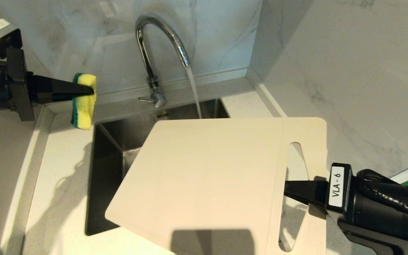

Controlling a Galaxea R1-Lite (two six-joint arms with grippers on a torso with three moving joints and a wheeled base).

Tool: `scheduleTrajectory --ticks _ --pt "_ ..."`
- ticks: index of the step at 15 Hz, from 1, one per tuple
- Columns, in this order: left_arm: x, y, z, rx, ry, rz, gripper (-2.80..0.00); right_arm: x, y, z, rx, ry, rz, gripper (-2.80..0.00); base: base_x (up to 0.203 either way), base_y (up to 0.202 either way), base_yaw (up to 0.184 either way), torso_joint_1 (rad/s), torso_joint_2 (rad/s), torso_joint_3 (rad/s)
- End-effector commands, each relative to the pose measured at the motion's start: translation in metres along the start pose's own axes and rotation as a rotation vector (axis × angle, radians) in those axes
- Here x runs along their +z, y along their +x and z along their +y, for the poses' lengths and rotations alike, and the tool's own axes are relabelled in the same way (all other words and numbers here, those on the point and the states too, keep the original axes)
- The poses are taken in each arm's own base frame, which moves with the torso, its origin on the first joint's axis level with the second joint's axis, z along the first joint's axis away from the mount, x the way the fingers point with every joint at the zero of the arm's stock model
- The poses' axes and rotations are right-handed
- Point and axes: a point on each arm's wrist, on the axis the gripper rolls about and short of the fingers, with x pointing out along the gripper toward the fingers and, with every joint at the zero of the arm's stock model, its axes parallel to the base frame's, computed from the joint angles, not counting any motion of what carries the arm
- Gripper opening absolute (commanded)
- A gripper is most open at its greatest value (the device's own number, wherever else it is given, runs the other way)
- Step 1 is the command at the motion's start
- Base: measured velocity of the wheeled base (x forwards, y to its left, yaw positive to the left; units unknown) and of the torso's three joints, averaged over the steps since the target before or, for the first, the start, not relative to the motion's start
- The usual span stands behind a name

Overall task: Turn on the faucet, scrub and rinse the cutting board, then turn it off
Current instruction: Put down the cutting board

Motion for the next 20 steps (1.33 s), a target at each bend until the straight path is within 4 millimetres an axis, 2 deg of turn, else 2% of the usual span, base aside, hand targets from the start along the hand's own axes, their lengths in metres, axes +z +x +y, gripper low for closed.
scheduleTrajectory --ticks 1,5,13,20 --pt "-0.001 0.003 0.002 0.001 -0.010 0.012 -2.80 0.012 -0.024 0.007 0.004 0.083 0.065 -2.80 0.000 0.000 0.000 0.000 0.00 0.000" --pt "-0.004 0.003 0.001 -0.002 -0.013 0.027 -2.80 0.035 -0.057 0.027 0.096 0.291 0.309 -2.80 0.000 0.000 0.000 0.000 0.00 0.000" --pt "-0.006 0.006 0.003 0.005 -0.019 0.039 -2.80 0.057 -0.052 0.061 0.238 0.542 0.403 -2.80 0.000 0.000 0.000 0.000 0.00 0.000" --pt "-0.006 0.017 0.012 0.018 -0.031 0.058 -2.80 0.052 -0.042 0.066 0.317 0.547 0.487 -2.80 0.000 0.000 0.000 0.000 0.00 0.000"
